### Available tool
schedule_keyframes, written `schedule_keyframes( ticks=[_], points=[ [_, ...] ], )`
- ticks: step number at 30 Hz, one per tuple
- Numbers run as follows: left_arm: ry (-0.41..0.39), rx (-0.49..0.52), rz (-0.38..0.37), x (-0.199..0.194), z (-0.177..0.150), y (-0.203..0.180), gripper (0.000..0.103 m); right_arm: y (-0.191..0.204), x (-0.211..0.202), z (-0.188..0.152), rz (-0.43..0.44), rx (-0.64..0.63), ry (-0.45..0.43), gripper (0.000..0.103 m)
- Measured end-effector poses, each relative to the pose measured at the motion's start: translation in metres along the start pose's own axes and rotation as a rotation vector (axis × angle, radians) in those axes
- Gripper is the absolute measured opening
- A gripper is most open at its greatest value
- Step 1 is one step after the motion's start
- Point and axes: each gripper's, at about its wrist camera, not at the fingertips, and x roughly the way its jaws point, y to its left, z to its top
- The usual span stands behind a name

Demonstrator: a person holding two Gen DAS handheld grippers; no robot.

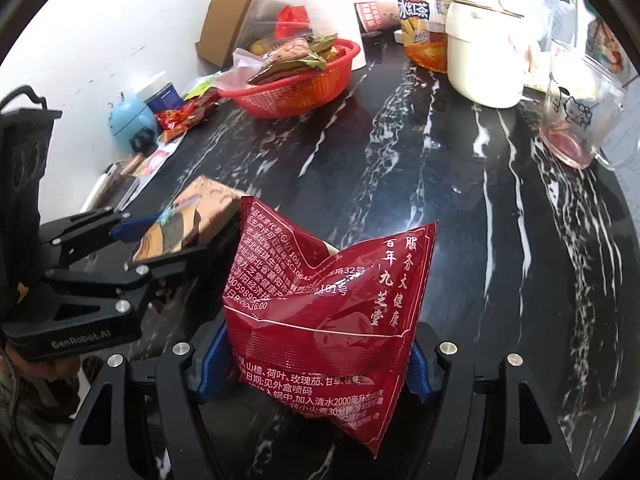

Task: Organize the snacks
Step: 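Carry the seaweed-biscuit packet and red bag over the red basket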

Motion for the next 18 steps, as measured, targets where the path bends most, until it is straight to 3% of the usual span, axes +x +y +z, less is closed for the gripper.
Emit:
schedule_keyframes(
  ticks=[10, 18],
  points=[
    [-0.062, 0.004, -0.008, -0.025, 0.001, -0.001, 0.051, 0.012, -0.015, -0.003, 0.019, -0.014, -0.031, 0.071],
    [-0.148, -0.006, 0.012, -0.051, 0.020, 0.010, 0.051, 0.022, -0.028, 0.015, 0.035, -0.048, -0.080, 0.071]
  ],
)
